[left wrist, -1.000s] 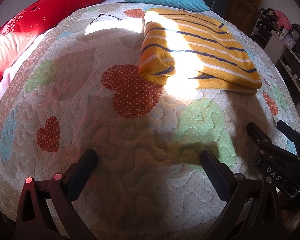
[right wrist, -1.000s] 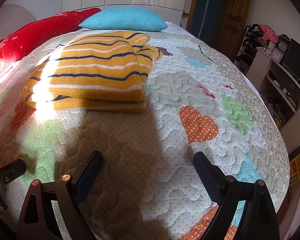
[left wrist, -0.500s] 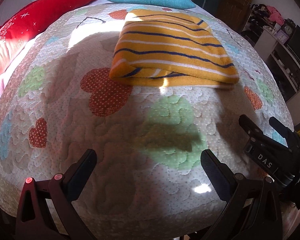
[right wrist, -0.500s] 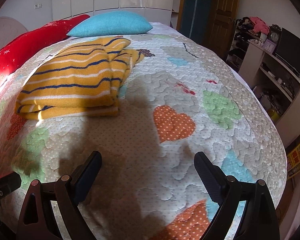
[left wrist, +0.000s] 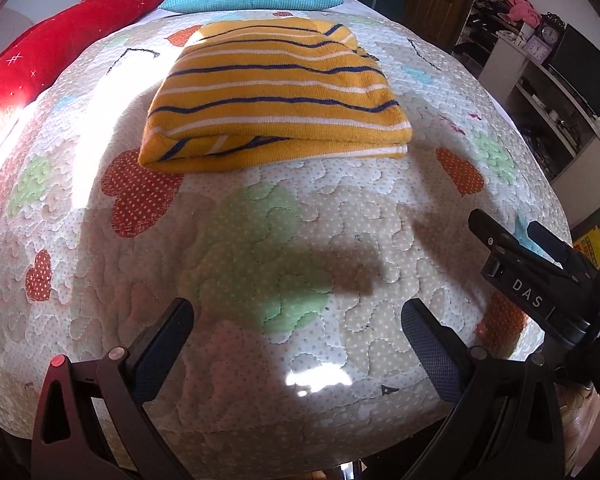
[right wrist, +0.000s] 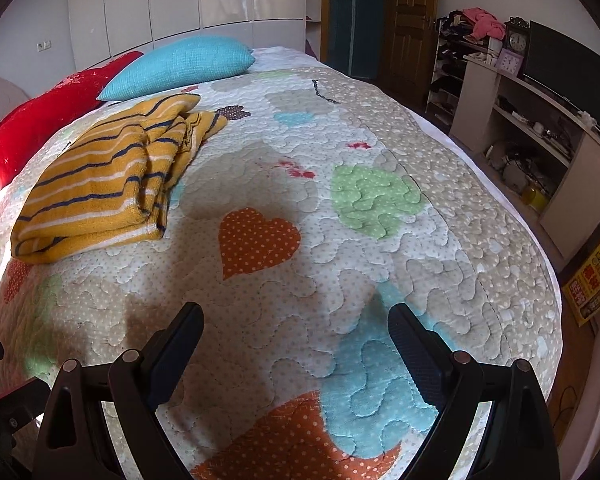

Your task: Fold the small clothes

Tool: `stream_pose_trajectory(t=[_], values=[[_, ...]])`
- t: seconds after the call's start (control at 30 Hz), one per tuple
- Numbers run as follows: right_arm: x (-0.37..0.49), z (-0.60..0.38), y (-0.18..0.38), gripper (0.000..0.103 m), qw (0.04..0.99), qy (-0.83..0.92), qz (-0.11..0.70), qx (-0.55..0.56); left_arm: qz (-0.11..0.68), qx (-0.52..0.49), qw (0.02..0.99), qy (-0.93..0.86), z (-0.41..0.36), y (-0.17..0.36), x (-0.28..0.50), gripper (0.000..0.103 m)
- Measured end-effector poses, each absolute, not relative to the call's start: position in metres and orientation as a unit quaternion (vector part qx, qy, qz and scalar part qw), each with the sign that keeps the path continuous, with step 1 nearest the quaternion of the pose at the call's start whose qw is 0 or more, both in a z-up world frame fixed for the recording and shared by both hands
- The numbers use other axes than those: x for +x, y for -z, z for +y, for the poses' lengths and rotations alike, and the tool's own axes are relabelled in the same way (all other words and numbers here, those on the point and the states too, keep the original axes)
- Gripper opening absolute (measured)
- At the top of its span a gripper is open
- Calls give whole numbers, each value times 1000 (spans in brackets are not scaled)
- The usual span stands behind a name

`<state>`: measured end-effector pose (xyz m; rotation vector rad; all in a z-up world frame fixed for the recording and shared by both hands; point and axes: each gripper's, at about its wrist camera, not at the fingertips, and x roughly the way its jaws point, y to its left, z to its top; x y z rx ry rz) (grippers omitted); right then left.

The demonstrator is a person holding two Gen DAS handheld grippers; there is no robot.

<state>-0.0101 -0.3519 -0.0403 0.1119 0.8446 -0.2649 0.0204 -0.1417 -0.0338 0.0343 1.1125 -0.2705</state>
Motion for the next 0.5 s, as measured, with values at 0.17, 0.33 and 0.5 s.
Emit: stream_pose_trajectory(t=[0.17, 0.33, 0.5], values=[[-11, -352, 40, 96, 903, 127, 407, 56, 528, 13, 840, 122, -140, 34, 21, 103], [-12, -346, 37, 96, 905, 124, 405, 50, 526, 10, 842, 120, -135, 31, 20, 103], [-9, -337, 36, 96, 906, 118, 404, 38, 519, 6, 847, 113, -127, 26, 19, 103]])
